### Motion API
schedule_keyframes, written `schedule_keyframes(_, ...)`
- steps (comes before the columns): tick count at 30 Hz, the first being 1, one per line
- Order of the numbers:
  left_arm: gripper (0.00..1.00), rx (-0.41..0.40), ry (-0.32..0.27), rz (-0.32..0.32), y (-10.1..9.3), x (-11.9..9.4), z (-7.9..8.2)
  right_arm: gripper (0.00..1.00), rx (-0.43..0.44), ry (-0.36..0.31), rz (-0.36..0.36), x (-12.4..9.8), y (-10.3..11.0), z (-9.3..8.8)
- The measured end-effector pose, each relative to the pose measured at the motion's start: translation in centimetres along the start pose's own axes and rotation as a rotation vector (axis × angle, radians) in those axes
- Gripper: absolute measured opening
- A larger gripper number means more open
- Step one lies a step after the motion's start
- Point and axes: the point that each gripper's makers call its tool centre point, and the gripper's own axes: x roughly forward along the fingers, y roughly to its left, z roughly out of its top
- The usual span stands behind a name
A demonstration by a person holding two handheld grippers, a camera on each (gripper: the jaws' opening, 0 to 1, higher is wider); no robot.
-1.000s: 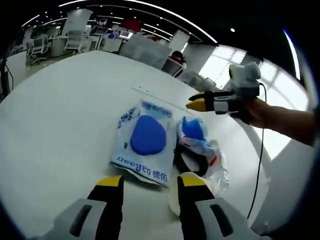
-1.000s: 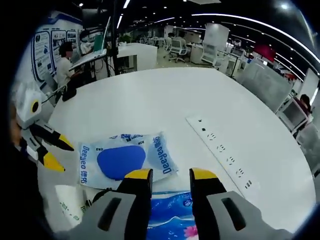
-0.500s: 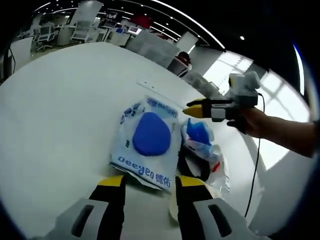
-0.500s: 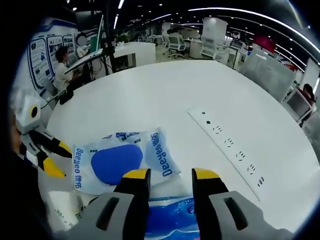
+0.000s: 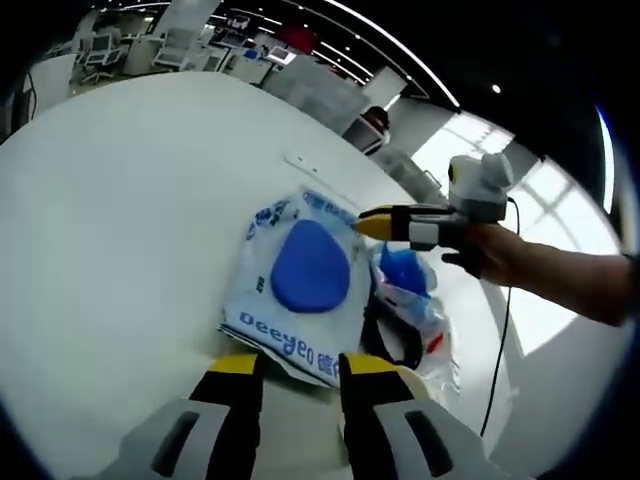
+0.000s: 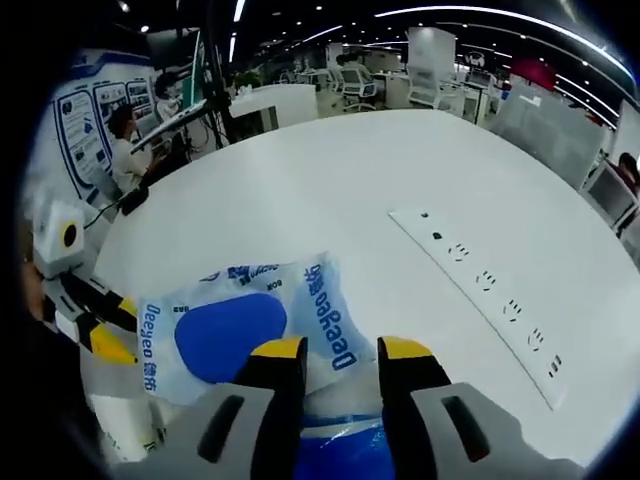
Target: Arrange the tabletop items into an orderly group along one side of the table until the central work area is clear of visible clutter.
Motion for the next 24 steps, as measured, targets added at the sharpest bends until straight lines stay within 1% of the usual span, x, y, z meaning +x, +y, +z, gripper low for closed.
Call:
schedule_keyframes(1,0.27,0.000,-0.001,-0.001,0.0,0.0,0.0,0.20,-0.012,-0.001,-0.001,0.1,-0.1,0.0)
schedule_keyframes(2,0.26,-0.002,0.002,0.002,0.1,0.2,0.0,0.17,-0.042,-0.011,-0.020,0.3,-0.4,0.2)
schedule_keyframes(3,0.26,-0.003,0.006,0.003,0.2,0.2,-0.1,0.14,-0.063,-0.005,-0.032,0.2,-0.5,0.3)
schedule_keyframes(4,0.25,-0.002,0.005,0.000,0.2,0.3,-0.1,0.13,-0.076,0.010,-0.046,0.3,-0.7,0.1)
schedule_keyframes(6,0.21,-0.007,0.010,0.000,0.2,0.3,-0.1,0.13,-0.068,0.010,-0.033,0.2,-0.3,0.1)
schedule_keyframes(8,0.17,-0.009,0.030,-0.003,0.1,0.4,-0.5,0.12,-0.066,0.009,-0.032,0.3,-0.5,0.0)
schedule_keyframes(9,0.16,-0.013,0.032,-0.004,0.0,0.4,-0.5,0.12,-0.061,0.008,-0.031,0.2,-0.5,-0.1)
schedule_keyframes(10,0.15,-0.023,0.033,-0.010,-0.1,0.4,-0.6,0.10,-0.063,0.008,-0.032,0.2,-0.5,-0.1)
schedule_keyframes(12,0.13,-0.021,0.039,-0.013,-0.2,0.4,-0.7,0.04,-0.084,0.007,-0.036,0.0,-0.6,-0.1)
schedule_keyframes(14,0.11,-0.024,0.044,-0.018,-0.3,0.4,-0.7,0.01,-0.084,0.002,-0.024,-0.1,-0.4,-0.2)
schedule_keyframes(16,0.10,-0.046,0.048,-0.028,-0.5,0.5,-0.6,0.00,-0.101,-0.003,-0.015,0.1,-0.4,-0.1)
schedule_keyframes(19,0.08,-0.040,0.053,-0.028,-0.5,0.5,-0.6,0.00,-0.100,-0.004,-0.007,0.0,-0.1,0.0)
schedule_keyframes(21,0.03,-0.046,0.054,-0.031,-0.5,0.5,-0.6,0.00,-0.126,0.002,0.001,0.0,0.0,-0.1)
schedule_keyframes(22,0.03,-0.070,0.050,-0.039,-0.7,0.5,-0.5,0.00,-0.128,0.004,0.000,-0.1,0.0,-0.1)
schedule_keyframes(24,0.02,-0.076,0.048,-0.046,-0.9,0.4,-0.3,0.00,-0.122,-0.001,0.000,-0.2,0.2,0.1)
